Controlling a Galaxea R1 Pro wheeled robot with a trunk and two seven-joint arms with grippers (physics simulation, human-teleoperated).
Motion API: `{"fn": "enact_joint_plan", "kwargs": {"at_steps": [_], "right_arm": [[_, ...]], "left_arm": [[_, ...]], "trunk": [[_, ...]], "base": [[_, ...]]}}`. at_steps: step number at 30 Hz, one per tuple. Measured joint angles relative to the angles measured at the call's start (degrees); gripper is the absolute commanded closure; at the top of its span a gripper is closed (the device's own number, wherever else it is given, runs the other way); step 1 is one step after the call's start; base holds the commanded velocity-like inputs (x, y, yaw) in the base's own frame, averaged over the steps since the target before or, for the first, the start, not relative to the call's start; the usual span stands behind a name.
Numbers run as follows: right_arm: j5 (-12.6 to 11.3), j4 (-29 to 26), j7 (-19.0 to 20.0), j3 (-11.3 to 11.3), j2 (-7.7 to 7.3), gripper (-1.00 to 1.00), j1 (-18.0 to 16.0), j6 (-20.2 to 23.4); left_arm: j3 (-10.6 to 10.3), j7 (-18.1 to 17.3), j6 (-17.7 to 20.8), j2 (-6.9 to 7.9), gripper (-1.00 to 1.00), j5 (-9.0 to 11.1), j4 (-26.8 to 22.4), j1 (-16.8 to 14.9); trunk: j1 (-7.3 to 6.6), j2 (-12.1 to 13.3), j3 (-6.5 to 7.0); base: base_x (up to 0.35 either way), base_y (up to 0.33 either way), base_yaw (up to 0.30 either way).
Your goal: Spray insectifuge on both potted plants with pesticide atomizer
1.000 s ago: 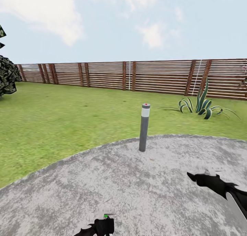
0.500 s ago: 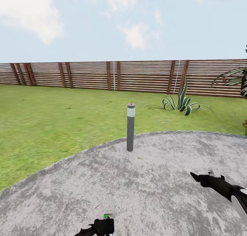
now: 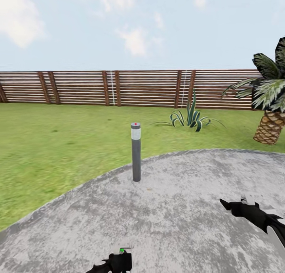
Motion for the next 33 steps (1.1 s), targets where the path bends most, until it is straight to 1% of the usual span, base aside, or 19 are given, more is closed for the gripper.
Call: {"fn": "enact_joint_plan", "kwargs": {"at_steps": [4,7,10,12,14,16,18,20,22,24,27,28,33], "right_arm": [[0.0,0.0,0.0,0.0,0.03,-1.0,0.0,0.0],[0.0,0.0,0.0,0.0,0.01,-1.0,0.0,0.0],[0.0,0.1,0.0,-0.1,0.03,-1.0,0.0,0.1],[0.0,0.3,-0.2,-0.1,0.05,-1.0,0.0,0.1],[-0.6,0.8,-0.1,-0.7,-0.43,-1.0,-0.2,0.0],[-0.6,0.8,-0.1,-0.9,-0.4,-1.0,-0.2,0.0],[-0.4,1.0,0.0,-0.6,-0.28,-1.0,-0.2,0.2],[-0.2,1.2,-0.1,-0.5,0.36,-1.0,-0.2,0.2],[0.1,1.3,-0.2,-0.9,1.01,-1.0,-0.2,0.7],[0.2,1.2,-0.2,-0.9,1.65,-1.0,-0.2,0.9],[0.2,1.2,-0.2,-1.0,2.62,-1.0,-0.2,1.0],[0.1,1.2,-0.2,-0.9,3.4,-1.0,-0.2,1.0],[0.2,1.1,-0.2,-0.6,3.43,-1.0,-0.2,0.9]], "left_arm": [[0.0,0.0,0.0,0.03,1.0,0.0,0.0,0.0],[0.0,0.0,-0.1,0.02,1.0,0.0,0.0,0.0],[0.0,0.0,-2.0,-0.01,1.0,0.1,0.4,0.0],[0.0,0.0,-2.4,-0.05,1.0,0.0,0.9,0.0],[0.1,-0.5,-3.1,0.61,1.0,-0.3,1.6,0.7],[0.1,-0.5,-3.1,1.27,1.0,-0.2,2.2,1.3],[0.1,-0.6,-3.3,1.91,1.0,-0.2,2.2,2.0],[0.2,-0.6,-3.4,1.84,1.0,-0.2,1.5,2.3],[0.2,-0.5,-3.4,1.88,1.0,-0.2,0.9,2.2],[0.2,-0.5,-3.3,1.88,1.0,-0.2,0.4,2.2],[0.2,-0.6,-3.5,1.98,1.0,-0.2,0.3,2.2],[0.2,-0.6,-3.5,2.05,1.0,-0.2,0.3,2.2],[0.2,-0.6,-3.4,2.22,1.0,-0.2,1.0,2.2]], "trunk": [[0.0,0.0,0.0],[0.0,0.0,0.0],[0.0,0.0,0.0],[0.0,0.0,0.0],[-0.01,0.0,-0.01],[0.0,0.0,0.0],[0.43,-0.8,-0.36],[0.87,-1.6,-0.71],[1.31,-2.4,-1.07],[1.75,-3.2,-1.43],[1.76,-3.2,-1.44],[1.76,-3.2,-1.44],[1.76,-3.2,-1.44]], "base": [[0.312,0.002,-0.264],[0.312,0.006,-0.061],[0.313,0.062,-0.008],[0.156,0.045,0.0],[0.0,0.0,0.0],[0.0,0.0,0.0],[0.0,0.0,0.0],[0.0,0.0,0.0],[0.0,0.0,0.0],[0.0,0.0,0.0],[0.0,0.0,0.0],[0.025,0.0,0.0],[0.24,0.0,0.0]]}}
